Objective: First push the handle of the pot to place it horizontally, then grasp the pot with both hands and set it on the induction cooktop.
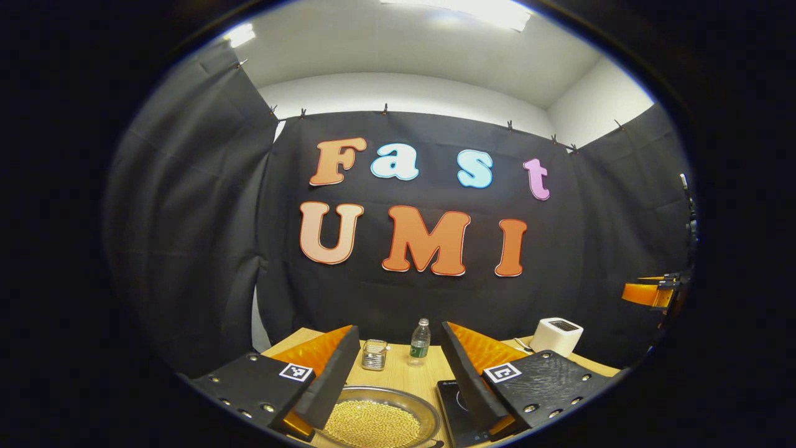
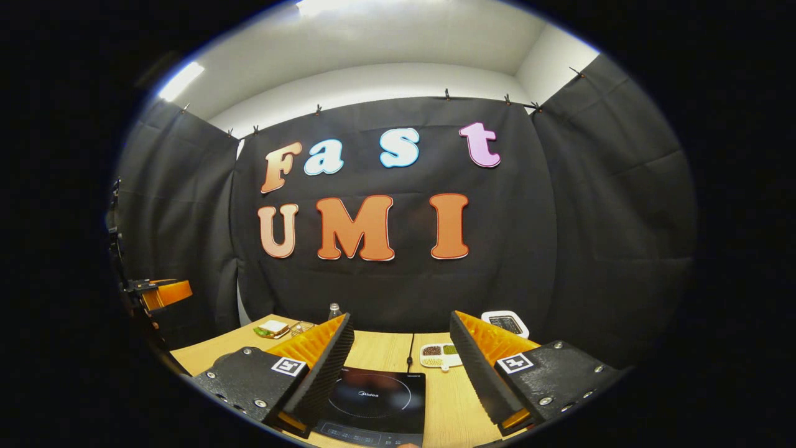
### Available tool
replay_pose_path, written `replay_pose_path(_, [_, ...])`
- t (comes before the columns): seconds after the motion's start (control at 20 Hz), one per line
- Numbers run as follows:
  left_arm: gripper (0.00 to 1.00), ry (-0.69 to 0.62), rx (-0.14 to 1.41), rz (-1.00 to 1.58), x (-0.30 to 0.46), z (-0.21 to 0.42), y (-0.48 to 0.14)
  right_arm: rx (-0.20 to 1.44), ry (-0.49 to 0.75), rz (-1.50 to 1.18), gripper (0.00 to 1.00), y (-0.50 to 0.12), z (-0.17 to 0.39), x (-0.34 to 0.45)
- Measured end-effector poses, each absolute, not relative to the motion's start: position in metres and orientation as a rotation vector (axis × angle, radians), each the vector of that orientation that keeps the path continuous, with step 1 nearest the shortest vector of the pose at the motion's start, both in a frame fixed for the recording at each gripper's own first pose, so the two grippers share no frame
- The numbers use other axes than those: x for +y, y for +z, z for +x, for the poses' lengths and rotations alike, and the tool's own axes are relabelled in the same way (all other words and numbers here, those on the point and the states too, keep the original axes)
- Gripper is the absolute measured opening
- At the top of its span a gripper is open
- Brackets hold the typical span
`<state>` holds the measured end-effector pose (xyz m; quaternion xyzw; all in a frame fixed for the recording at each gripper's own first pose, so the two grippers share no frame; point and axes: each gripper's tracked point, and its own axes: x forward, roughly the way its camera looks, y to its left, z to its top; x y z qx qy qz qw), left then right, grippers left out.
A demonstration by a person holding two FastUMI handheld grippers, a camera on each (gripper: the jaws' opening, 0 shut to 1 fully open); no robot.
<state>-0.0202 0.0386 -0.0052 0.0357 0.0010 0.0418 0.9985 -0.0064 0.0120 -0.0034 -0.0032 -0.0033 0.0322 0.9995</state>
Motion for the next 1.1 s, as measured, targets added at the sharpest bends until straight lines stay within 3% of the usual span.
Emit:
replay_pose_path(0.25, [0.8,0.013,0.058,0.076,0.026,-0.019,-0.019,-0.02,0.052,-0.024,0.96,-0.003,-0.008,0.01])
replay_pose_path(0.35, [0.59,-0.017,0.073,0.053,0.023,-0.021,-0.024,-0.021,0.036,-0.038,0.96,-0.005,-0.009,0.009])
replay_pose_path(0.45, [0.55,-0.022,0.062,0.092,0.024,-0.025,-0.022,-0.014,0.049,-0.024,0.96,-0.006,-0.01,0.011])
replay_pose_path(0.55, [0.38,-0.034,0.046,0.119,0.02,-0.028,-0.019,-0.015,0.056,-0.016,0.96,-0.006,-0.013,0.012])
replay_pose_path(0.75, [0.32,-0.03,0.04,0.122,0.022,-0.036,-0.025,-0.021,0.056,-0.02,0.96,-0.007,-0.012,0.016])
replay_pose_path(0.85, [0.05,-0.038,0.082,0.099,0.024,-0.037,-0.043,-0.013,0.067,-0.022,0.96,-0.009,-0.012,0.02])
replay_pose_path(0.9, [0.0,-0.037,0.11,0.088,0.028,-0.04,-0.052,-0.011,0.068,-0.024,0.96,-0.01,-0.012,0.02])
replay_pose_path(1.1, [0.02,-0.034,0.215,0.085,0.039,-0.049,-0.094,-0.01,0.069,-0.024,0.96,-0.01,-0.013,0.021])
